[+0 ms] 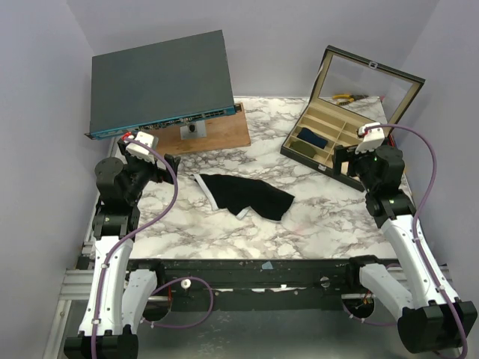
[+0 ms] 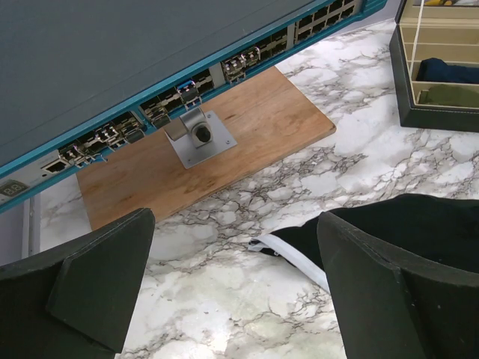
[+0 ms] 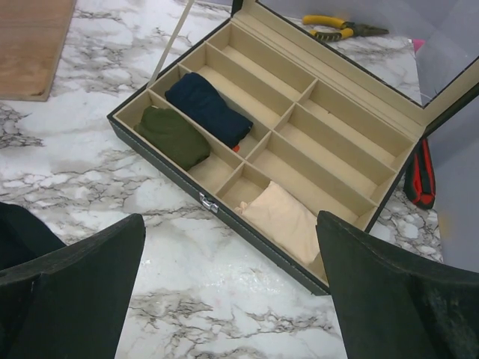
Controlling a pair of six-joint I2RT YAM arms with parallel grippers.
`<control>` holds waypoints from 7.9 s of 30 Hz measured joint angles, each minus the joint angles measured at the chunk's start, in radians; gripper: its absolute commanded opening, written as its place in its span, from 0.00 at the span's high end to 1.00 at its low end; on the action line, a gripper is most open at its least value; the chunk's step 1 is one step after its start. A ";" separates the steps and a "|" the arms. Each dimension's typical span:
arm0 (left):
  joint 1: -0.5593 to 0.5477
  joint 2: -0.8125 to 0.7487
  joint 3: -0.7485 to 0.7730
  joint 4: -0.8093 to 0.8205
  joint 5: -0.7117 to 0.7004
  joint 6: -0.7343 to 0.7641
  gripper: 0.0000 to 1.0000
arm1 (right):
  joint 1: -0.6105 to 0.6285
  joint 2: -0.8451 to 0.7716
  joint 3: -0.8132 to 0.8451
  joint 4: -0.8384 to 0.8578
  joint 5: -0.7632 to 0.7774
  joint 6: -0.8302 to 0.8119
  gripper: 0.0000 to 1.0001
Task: Roll the underwear
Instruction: Flatten out the underwear at the center of the board.
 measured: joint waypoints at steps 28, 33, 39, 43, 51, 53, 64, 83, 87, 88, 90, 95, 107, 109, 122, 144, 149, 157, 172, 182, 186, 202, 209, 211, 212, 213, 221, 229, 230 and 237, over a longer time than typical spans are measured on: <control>0.001 -0.014 -0.003 0.001 0.000 0.001 0.01 | -0.009 0.005 -0.006 -0.066 -0.184 -0.098 0.00; 0.001 -0.027 -0.003 -0.017 0.008 0.043 0.01 | -0.007 0.063 0.043 -0.204 -0.335 -0.229 0.00; 0.001 -0.018 -0.002 -0.125 0.123 0.134 0.01 | 0.113 0.147 0.052 -0.258 -0.406 -0.324 0.02; -0.020 0.006 -0.003 -0.220 0.178 0.219 0.01 | 0.343 0.243 0.052 -0.242 -0.374 -0.364 0.05; -0.192 0.014 -0.071 -0.296 0.103 0.359 0.01 | 0.617 0.469 0.053 -0.174 -0.307 -0.422 0.12; -0.225 0.014 -0.092 -0.295 0.070 0.373 0.01 | 0.637 0.511 0.051 -0.163 -0.288 -0.429 0.13; -0.326 0.106 -0.110 -0.264 -0.020 0.390 0.01 | 0.671 0.695 0.045 -0.081 -0.157 -0.414 0.66; -0.398 0.151 -0.110 -0.235 -0.076 0.447 0.01 | 0.314 0.640 0.644 -0.488 -0.288 -0.160 0.66; -0.439 0.193 -0.109 -0.227 -0.093 0.451 0.01 | 0.168 0.729 0.627 -0.521 -0.293 -0.124 0.38; -0.449 0.203 -0.108 -0.226 -0.097 0.451 0.01 | 0.151 0.752 0.611 -0.527 -0.292 -0.122 0.32; -0.464 0.221 -0.100 -0.225 -0.105 0.452 0.01 | 0.141 0.776 0.567 -0.536 -0.304 -0.122 0.27; -0.494 0.274 -0.072 -0.213 -0.116 0.450 0.01 | 0.169 0.743 0.496 -0.568 -0.418 -0.164 0.24; -0.519 0.336 -0.026 -0.204 -0.139 0.404 0.01 | 0.411 0.712 0.313 -0.428 -0.359 -0.266 0.28; -0.520 0.326 -0.030 -0.204 -0.150 0.401 0.01 | 0.410 0.743 0.290 -0.396 -0.328 -0.274 0.30; -0.520 0.269 -0.054 -0.211 -0.184 0.400 0.01 | 0.412 0.826 0.267 -0.330 -0.264 -0.288 0.99; -0.666 0.449 0.035 -0.099 -0.158 0.451 0.01 | 0.410 0.669 0.802 -0.737 -0.539 -0.190 0.99; -0.706 0.601 0.082 -0.072 -0.195 0.455 0.01 | 0.335 0.669 0.665 -0.761 -0.478 -0.193 0.99; -0.722 0.678 0.101 -0.060 -0.290 0.446 0.01 | -0.026 0.695 0.472 -0.776 -0.330 -0.306 0.57; -0.722 0.608 0.079 -0.076 -0.341 0.423 0.01 | 0.178 0.629 0.456 -0.769 -0.414 -0.414 0.16; -0.723 0.526 0.032 -0.120 -0.340 0.422 0.01 | 0.291 0.819 0.465 -0.682 -0.404 -0.432 0.14; -0.722 0.515 0.023 -0.125 -0.340 0.419 0.01 | 0.293 0.891 0.493 -0.665 -0.398 -0.448 0.15; -0.722 0.520 0.013 -0.131 -0.339 0.415 0.01 | 0.295 0.912 0.511 -0.656 -0.429 -0.485 0.99; -0.722 0.538 0.024 -0.143 -0.317 0.401 0.01 | 0.297 0.864 0.548 -0.716 -0.437 -0.480 0.99; -0.722 0.552 0.050 -0.155 -0.298 0.388 0.01 | 0.298 0.841 0.597 -0.742 -0.439 -0.473 0.99; -0.722 0.561 0.071 -0.161 -0.280 0.377 0.01 | 0.298 0.827 0.625 -0.752 -0.442 -0.471 0.99; -0.722 0.569 0.089 -0.164 -0.266 0.367 0.01 | 0.298 0.812 0.652 -0.761 -0.444 -0.467 0.99; -0.724 0.674 0.293 -0.133 -0.017 0.220 0.01 | 0.298 0.680 0.760 -0.766 -0.488 -0.392 0.99; -0.727 0.856 0.360 -0.036 0.055 0.218 0.01 | 0.298 0.646 0.748 -0.763 -0.528 -0.377 0.99; -0.726 0.873 0.364 -0.034 0.064 0.230 0.01 | 0.298 0.634 0.728 -0.761 -0.529 -0.379 0.99; -0.708 1.001 0.377 -0.024 0.203 0.304 0.01 | 0.298 0.526 0.543 -0.745 -0.548 -0.379 0.99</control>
